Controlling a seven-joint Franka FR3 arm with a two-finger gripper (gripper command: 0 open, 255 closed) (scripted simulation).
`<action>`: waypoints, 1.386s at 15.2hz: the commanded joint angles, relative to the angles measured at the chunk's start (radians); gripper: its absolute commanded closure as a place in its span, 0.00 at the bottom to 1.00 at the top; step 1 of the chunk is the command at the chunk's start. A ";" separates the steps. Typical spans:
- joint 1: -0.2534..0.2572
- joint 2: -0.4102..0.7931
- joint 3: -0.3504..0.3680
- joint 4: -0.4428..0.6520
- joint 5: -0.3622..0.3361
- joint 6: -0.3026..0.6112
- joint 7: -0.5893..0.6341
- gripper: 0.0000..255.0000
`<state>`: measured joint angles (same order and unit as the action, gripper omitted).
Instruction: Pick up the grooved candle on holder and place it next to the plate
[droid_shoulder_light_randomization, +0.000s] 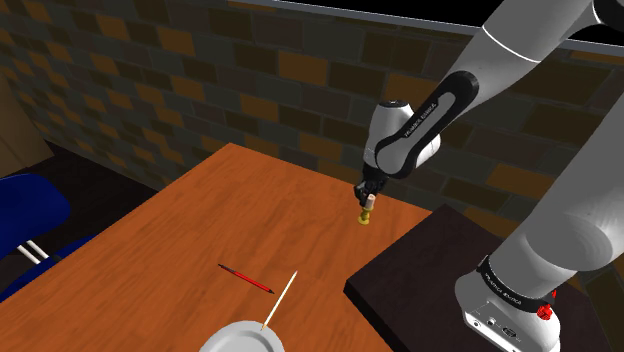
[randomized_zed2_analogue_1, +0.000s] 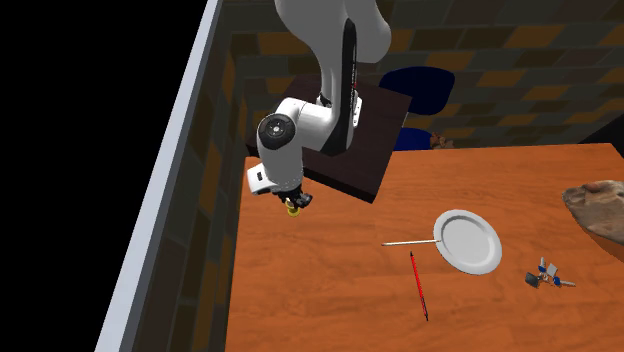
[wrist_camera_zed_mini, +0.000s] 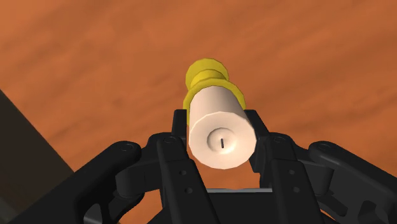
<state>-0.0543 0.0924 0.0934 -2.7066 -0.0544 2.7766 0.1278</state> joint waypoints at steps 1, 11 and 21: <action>-0.001 -0.029 0.004 0.000 0.011 -0.029 -0.007 1.00; 0.003 -0.192 0.008 0.004 0.053 -0.195 -0.039 1.00; 0.009 -0.329 0.003 0.036 0.072 -0.363 -0.055 1.00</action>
<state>-0.0448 -0.2235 0.0981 -2.6772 0.0168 2.4334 0.0760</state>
